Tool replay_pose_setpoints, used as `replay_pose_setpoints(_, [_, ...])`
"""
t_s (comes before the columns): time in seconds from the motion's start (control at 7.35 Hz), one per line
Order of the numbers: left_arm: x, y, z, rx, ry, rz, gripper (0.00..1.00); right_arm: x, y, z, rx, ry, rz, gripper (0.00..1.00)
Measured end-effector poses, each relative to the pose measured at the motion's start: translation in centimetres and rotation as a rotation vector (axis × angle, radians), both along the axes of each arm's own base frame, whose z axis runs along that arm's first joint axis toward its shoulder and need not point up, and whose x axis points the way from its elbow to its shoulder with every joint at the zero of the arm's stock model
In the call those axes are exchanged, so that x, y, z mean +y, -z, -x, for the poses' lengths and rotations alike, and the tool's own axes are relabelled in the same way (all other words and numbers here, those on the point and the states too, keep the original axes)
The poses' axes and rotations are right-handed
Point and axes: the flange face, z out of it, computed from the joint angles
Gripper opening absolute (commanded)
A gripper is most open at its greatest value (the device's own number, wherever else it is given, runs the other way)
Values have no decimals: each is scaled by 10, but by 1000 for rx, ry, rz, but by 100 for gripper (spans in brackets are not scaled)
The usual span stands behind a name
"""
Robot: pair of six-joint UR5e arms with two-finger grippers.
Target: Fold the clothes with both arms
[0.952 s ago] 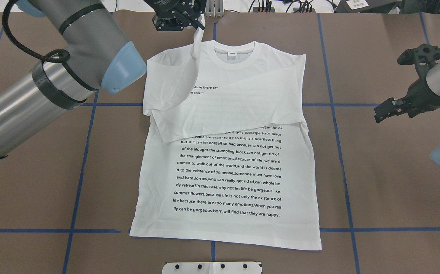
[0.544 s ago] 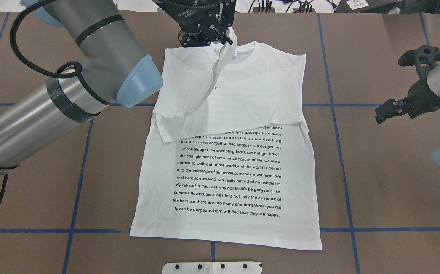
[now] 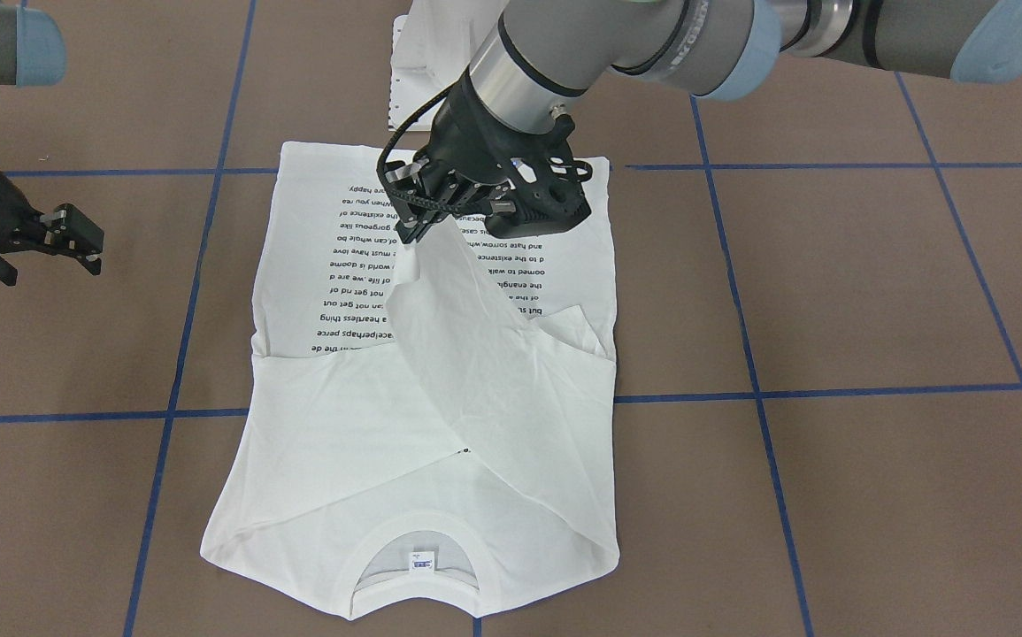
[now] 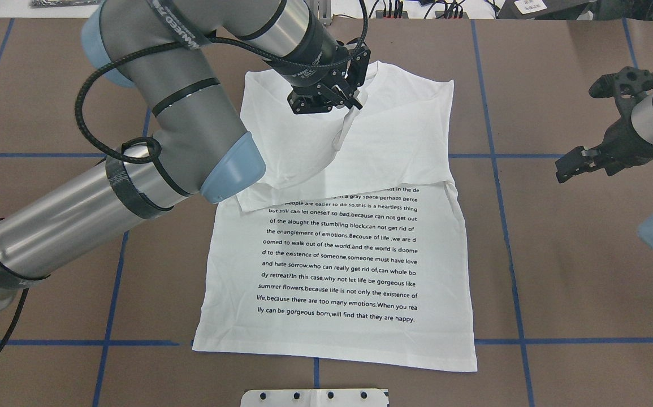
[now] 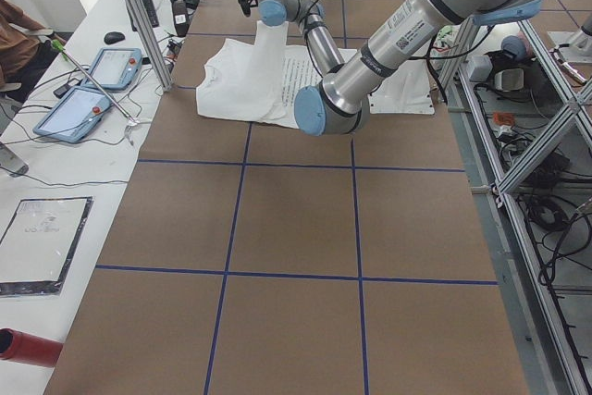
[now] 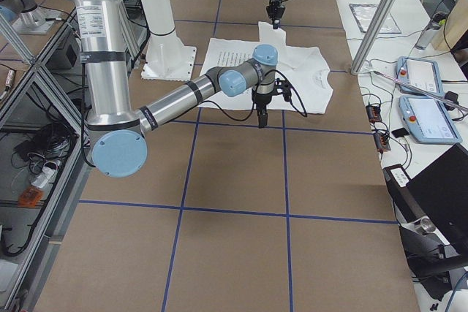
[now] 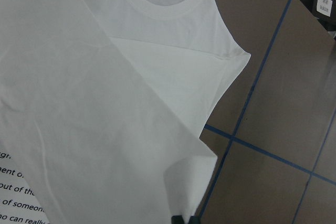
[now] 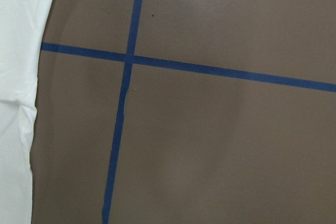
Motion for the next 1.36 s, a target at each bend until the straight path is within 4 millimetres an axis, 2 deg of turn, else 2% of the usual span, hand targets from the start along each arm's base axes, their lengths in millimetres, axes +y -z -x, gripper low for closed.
replay_pose_setpoints(0.27, [-2,-23,-52,19,23,7,0,-1,2,1,-3,0,-3,100])
replay_pose_setpoints(0.41, [4,-30,-82,23,33,-2,0,-1,3,1,-3,-1,-3,100])
replay_pose_setpoints(0.54, [18,-37,-113,28,30,-11,0,-1,2,1,-2,-1,-2,100])
replay_pose_setpoints(0.68, [41,-43,-143,28,26,-19,57,-2,1,1,-1,-1,0,100])
replay_pose_setpoints(0.82, [67,-46,-169,24,25,-27,100,-2,0,2,-1,-1,2,100])
replay_pose_setpoints(0.95, [91,-45,-190,23,21,-36,100,-2,0,2,0,0,2,100])
replay_pose_setpoints(1.09, [109,-44,-202,40,17,-50,100,-2,0,2,0,0,3,100])
replay_pose_setpoints(1.36, [122,-46,-205,75,13,-73,98,-3,2,3,-5,0,-4,100])
